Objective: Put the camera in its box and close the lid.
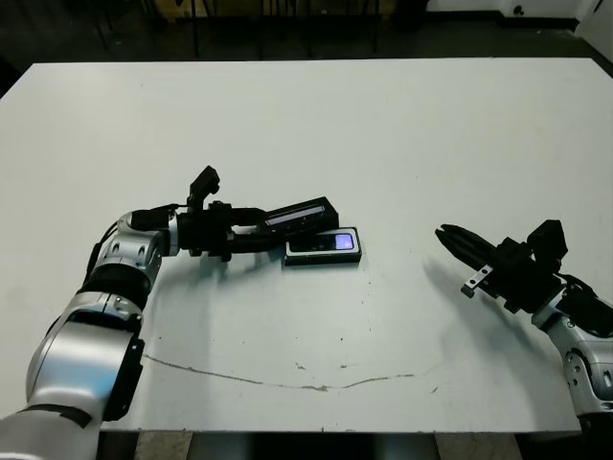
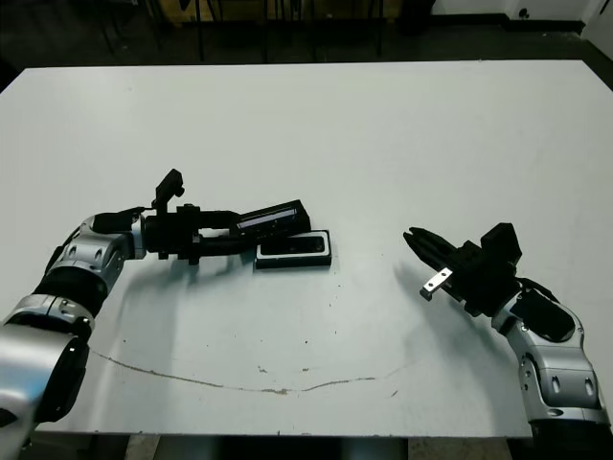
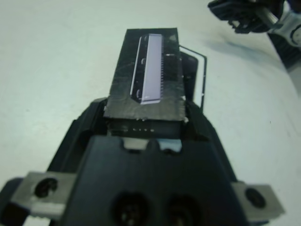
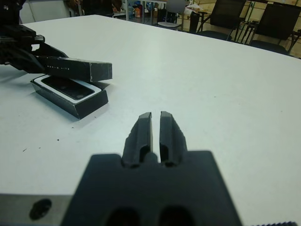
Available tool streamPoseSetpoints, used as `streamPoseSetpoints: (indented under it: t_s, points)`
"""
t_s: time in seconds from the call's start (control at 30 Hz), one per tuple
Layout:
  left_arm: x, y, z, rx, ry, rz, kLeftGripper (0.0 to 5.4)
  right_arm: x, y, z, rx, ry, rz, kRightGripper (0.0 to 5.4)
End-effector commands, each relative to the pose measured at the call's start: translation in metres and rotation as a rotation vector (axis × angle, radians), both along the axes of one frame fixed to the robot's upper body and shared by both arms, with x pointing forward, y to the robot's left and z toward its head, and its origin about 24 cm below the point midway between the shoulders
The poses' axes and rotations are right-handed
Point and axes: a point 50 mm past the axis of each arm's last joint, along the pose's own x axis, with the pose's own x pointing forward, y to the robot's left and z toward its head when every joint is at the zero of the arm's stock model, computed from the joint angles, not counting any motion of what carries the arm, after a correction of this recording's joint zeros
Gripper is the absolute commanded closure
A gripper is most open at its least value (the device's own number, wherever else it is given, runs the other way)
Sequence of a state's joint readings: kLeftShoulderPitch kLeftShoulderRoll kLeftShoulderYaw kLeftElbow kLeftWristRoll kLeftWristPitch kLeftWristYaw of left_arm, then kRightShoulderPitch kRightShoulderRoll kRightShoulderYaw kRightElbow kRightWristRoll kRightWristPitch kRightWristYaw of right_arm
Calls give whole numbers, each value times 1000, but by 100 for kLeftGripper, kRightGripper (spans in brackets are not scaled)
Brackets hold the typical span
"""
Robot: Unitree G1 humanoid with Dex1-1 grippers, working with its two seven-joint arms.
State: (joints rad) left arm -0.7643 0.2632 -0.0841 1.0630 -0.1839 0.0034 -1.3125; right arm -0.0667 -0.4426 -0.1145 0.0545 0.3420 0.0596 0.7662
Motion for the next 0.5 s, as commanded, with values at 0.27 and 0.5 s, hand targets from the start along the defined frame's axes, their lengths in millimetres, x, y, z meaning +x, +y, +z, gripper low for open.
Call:
streamPoseSetpoints:
  t_s: [0.27,0.5]
  points:
    - [-8,1,-11,-10,133,-73,270,-3,-5,-2,-20,13,-11,540]
    - [-10,6,-7,42,124,-149,270,-3,-6,-2,-17,14,-10,540]
